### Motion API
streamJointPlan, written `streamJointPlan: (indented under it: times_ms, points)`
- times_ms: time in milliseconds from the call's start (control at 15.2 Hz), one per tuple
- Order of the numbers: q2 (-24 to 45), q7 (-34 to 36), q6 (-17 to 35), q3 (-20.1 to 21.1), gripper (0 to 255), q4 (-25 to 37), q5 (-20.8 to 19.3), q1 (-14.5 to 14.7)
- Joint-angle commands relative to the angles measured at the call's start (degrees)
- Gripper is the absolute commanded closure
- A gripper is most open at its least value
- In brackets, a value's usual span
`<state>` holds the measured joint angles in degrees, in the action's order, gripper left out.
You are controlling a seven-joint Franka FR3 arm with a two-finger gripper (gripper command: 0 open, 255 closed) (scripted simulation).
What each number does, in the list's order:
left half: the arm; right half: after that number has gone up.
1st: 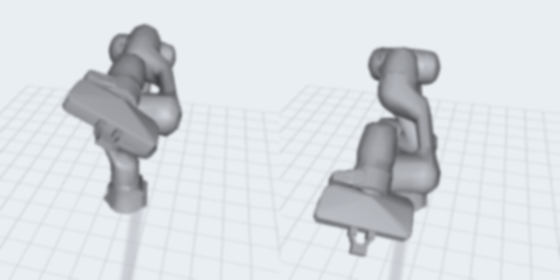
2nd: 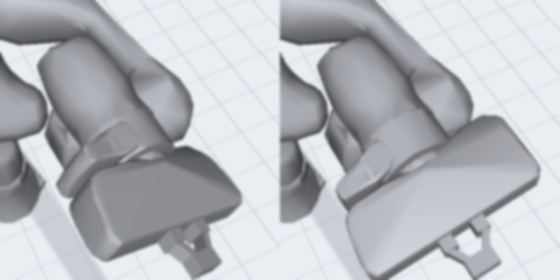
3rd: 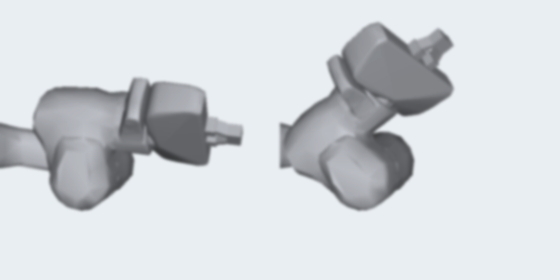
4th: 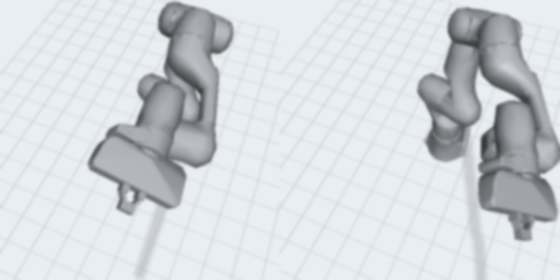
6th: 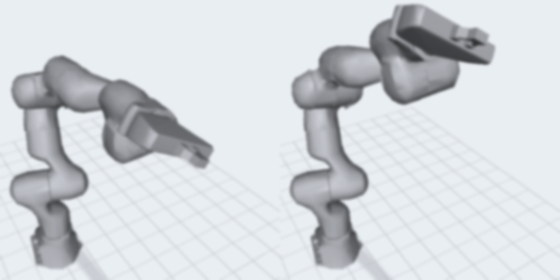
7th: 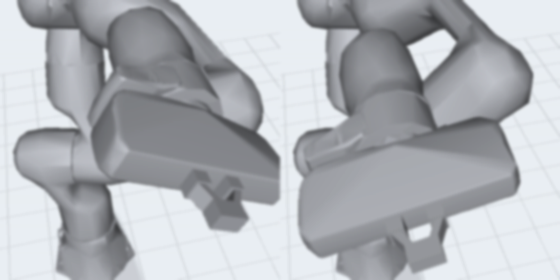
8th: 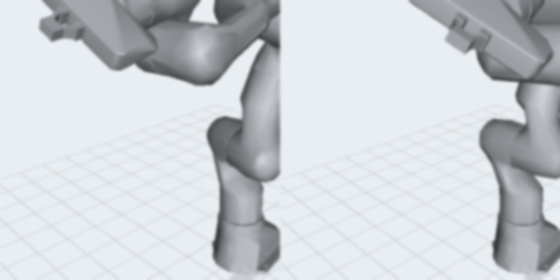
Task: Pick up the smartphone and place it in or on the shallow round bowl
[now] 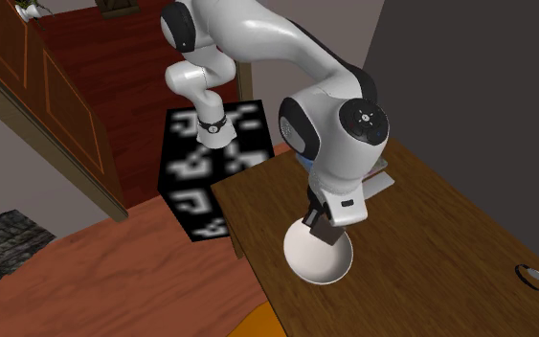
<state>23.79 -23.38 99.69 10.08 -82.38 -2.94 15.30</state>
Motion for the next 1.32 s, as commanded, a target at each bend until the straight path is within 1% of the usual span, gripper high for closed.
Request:
streamJointPlan:
  times_ms: [0,330,396,726,990,1254]
  points:
    - [0.1,0.0,0.3,0.0,255,-0.2,0.0,0.0]
    - [0.1,0.0,0.3,0.0,255,-0.2,0.0,0.0]
    - [0.1,0.0,0.3,0.0,0,-0.2,0.0,0.0]
    - [0.1,0.0,0.3,0.0,0,-0.2,0.0,0.0]
    - [1.3,0.0,-7.6,0.0,0,8.9,-0.1,0.4]
    - [1.3,0.0,-7.6,0.0,0,8.9,-0.1,0.4]
